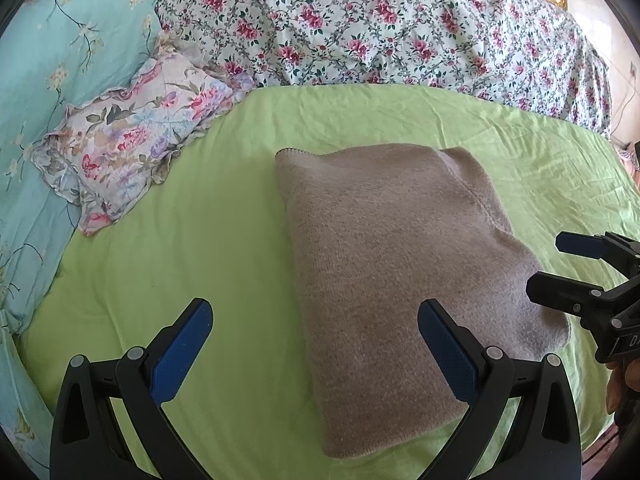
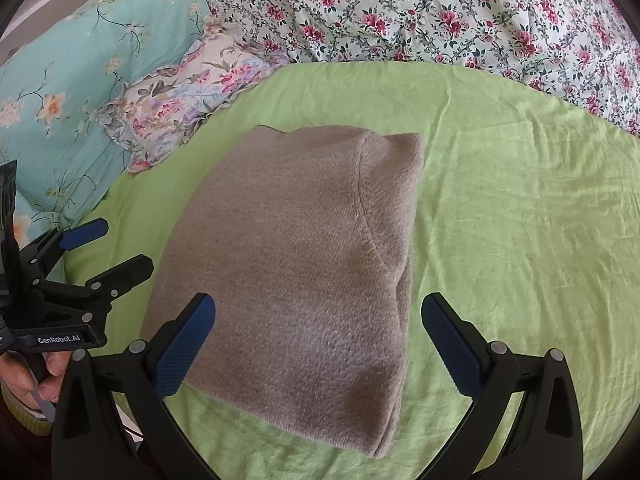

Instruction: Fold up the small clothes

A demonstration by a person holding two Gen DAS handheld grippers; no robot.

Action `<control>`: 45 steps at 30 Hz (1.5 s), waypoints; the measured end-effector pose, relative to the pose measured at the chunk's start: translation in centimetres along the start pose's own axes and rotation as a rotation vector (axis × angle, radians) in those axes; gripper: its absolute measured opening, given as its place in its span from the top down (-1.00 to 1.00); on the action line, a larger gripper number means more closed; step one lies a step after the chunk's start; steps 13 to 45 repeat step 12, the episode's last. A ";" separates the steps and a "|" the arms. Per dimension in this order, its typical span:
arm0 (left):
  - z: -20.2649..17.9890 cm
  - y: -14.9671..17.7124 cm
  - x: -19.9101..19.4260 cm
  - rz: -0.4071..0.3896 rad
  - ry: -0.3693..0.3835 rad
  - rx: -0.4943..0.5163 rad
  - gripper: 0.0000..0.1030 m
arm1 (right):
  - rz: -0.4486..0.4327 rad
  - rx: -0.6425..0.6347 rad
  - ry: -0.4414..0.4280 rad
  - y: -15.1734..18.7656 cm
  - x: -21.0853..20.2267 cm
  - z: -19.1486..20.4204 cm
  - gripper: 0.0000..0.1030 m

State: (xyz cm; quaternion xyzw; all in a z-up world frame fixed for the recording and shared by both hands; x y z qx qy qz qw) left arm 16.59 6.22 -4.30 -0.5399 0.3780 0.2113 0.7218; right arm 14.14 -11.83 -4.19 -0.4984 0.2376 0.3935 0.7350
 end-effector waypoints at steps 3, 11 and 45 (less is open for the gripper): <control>0.0 -0.2 0.3 0.001 0.001 -0.002 -0.99 | 0.003 0.004 -0.007 -0.1 0.3 -0.2 -1.00; 0.1 -0.5 1.6 0.012 -0.007 -0.010 -0.99 | -0.001 0.006 -0.007 -0.7 0.7 -0.1 -1.00; 0.2 -0.5 1.6 0.011 -0.002 -0.015 -0.99 | -0.001 0.006 -0.007 -0.7 0.7 -0.1 -1.00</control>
Point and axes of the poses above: each gripper's, at about its wrist camera, not at the fingertips, and x roughly the way its jaws point, z to its left, y to its underside, the point moved 5 cm from there along x, roughly the way its jaws point, and after that the axes turned 7 degrees about x, right-handed, at the moved point
